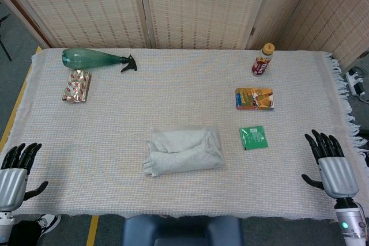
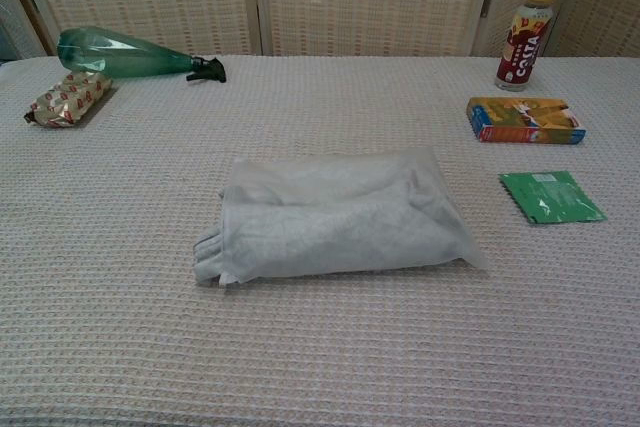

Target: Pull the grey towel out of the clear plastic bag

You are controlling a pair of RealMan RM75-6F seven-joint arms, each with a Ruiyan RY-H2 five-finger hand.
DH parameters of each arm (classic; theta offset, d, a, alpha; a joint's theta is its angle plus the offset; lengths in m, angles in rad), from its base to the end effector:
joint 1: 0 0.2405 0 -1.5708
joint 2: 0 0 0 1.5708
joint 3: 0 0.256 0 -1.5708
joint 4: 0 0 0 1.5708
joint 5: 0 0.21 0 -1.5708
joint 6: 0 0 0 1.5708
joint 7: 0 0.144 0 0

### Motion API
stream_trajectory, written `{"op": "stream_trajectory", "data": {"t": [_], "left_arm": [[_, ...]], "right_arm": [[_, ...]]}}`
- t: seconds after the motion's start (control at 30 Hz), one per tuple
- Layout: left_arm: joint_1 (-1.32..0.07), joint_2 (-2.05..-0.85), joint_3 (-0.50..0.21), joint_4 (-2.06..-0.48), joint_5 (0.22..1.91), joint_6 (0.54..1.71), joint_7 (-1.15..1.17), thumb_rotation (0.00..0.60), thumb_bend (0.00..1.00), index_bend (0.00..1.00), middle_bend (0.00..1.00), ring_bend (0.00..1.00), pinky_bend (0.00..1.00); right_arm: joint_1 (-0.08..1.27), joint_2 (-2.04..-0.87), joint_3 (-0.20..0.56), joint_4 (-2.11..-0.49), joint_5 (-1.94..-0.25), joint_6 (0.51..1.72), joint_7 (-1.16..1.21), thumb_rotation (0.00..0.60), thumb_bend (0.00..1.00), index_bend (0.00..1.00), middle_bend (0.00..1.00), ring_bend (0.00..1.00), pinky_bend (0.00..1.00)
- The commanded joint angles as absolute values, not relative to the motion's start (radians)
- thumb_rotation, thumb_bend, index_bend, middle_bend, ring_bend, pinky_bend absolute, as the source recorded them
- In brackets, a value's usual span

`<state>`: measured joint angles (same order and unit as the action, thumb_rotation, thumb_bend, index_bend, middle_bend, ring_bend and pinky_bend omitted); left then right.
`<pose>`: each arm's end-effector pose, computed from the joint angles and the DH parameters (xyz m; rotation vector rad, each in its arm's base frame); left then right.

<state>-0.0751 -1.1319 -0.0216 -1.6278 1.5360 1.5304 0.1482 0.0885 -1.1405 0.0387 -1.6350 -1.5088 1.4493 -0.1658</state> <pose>-0.3034 0.1717 0.1537 -1.4372 -0.7896 -0.8379 -0.3053 -0.1791 0.1433 1.4657 -0.8371 0.7961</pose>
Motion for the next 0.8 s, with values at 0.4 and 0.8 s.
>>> {"op": "stream_trajectory", "data": {"t": [0.4,0.8], "left_arm": [[-0.102,-1.203,0.040,-1.549,1.710,1.536,-0.025,0.600,0.19,0.25,0.46,0.37,0.58],[-0.145,-1.483,0.089,-1.385,1.852,1.543,-0.152,0.600,0.22,0.51,1.00,1.00,1.00]], "right_arm": [[0.079,-1.139,0.019,-1.651,-1.545,1.467,-0.177,0.600,0.00,0.00,0.00,0.00,0.00],[0.072,-1.135,0.007,-1.664,-1.572,1.477,-0.175,0.600,0.00,0.00,0.00,0.00,0.00]]}}
